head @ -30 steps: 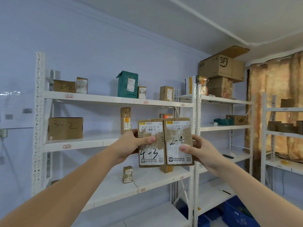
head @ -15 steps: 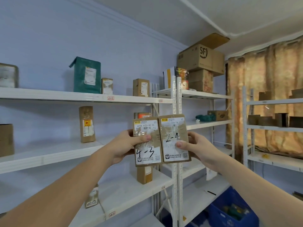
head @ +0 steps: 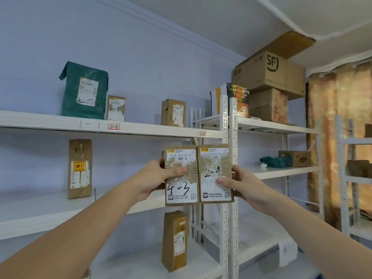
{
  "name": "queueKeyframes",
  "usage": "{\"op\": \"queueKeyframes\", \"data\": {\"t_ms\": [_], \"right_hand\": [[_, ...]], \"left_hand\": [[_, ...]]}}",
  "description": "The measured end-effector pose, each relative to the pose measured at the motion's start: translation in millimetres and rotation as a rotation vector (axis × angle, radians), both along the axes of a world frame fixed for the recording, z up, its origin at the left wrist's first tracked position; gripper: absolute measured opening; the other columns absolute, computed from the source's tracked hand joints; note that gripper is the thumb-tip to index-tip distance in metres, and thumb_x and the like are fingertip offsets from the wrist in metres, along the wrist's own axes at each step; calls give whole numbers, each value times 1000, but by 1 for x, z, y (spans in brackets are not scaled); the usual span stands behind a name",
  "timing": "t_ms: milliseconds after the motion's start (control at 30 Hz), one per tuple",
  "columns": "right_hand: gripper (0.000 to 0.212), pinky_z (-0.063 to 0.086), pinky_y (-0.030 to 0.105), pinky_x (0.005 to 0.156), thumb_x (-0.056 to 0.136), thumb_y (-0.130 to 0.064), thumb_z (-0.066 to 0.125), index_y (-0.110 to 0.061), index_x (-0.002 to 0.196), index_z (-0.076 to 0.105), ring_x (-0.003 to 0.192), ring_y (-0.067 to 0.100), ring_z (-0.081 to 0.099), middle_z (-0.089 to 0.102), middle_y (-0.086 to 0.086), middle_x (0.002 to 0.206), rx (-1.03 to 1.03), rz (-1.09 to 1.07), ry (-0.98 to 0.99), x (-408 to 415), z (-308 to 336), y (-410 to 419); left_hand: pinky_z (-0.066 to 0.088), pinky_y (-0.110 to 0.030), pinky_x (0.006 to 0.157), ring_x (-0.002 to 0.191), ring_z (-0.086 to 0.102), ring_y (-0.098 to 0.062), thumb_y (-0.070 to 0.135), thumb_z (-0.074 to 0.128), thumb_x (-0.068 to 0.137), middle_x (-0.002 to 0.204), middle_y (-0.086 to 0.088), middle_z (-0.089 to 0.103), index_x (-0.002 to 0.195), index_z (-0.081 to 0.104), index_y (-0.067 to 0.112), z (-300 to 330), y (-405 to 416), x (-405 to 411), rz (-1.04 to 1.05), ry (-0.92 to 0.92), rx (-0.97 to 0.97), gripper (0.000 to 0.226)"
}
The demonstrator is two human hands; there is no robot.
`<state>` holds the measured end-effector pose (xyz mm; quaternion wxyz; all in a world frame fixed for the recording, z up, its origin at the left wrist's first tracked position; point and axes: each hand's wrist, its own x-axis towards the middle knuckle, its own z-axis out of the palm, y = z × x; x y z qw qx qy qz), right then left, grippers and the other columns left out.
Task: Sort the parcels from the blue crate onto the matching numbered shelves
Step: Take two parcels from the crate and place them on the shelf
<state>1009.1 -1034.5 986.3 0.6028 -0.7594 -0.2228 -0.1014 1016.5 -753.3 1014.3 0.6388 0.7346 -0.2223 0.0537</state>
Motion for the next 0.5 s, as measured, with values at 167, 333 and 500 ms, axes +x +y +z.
{"op": "queueKeyframes", "data": {"t_ms": [167,333,500], "right_hand": [[66,57,42,100,79,-34,84,-16,135,55,111,21,73,75,2,122,-25,10,-50,105,22,-11],[57,60,34,91,84,-34,82,-18,133,57,107,18,74,74,1,122,-61,-6,-101,198,52,-19],[59,58,38,98,83,-42,81,-21,133,58,111,18,72,73,-1,123,-121,25,-164,280,77,-30]], "left_hand": [[61,-33,78,97,78,-20,27,87,71,107,-3,80,126,64,12,17,-10,96,37,-49,-5,62],[60,-34,82,97,78,-19,27,87,76,106,-2,80,123,67,13,50,-19,185,69,-86,27,53],[60,-37,87,98,78,-20,27,85,80,107,-2,80,123,68,15,76,-28,251,121,-138,59,48]]}}
